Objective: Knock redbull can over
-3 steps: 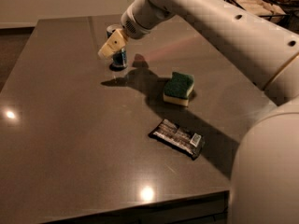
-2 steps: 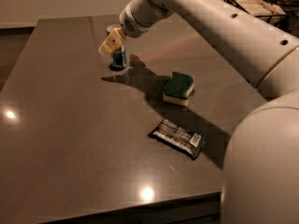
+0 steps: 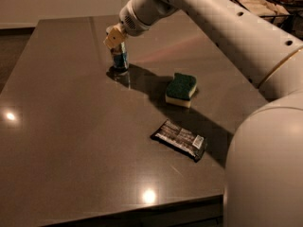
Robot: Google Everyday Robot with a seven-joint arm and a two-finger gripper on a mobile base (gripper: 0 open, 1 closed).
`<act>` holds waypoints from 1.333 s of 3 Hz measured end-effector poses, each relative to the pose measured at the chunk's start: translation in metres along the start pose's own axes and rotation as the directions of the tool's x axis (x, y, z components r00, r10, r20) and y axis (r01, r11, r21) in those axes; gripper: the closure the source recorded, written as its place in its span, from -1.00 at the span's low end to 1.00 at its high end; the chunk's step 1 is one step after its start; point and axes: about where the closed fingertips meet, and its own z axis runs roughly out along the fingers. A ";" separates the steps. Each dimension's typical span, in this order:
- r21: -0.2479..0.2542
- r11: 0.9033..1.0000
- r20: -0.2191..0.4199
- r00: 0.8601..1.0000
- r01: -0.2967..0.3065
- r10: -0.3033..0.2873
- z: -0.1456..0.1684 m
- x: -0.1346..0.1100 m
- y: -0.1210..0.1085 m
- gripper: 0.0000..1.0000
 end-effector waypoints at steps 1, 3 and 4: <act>-0.024 0.999 -0.006 1.000 0.030 -0.030 -0.020 -0.006 0.006 0.74; -0.113 0.957 -0.252 0.924 0.268 -0.289 -0.053 0.014 0.018 1.00; -0.177 0.906 -0.397 0.815 0.384 -0.422 -0.053 0.036 0.022 1.00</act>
Offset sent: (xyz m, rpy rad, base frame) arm -0.0544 -0.0501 0.0514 -0.3137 0.0120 0.2737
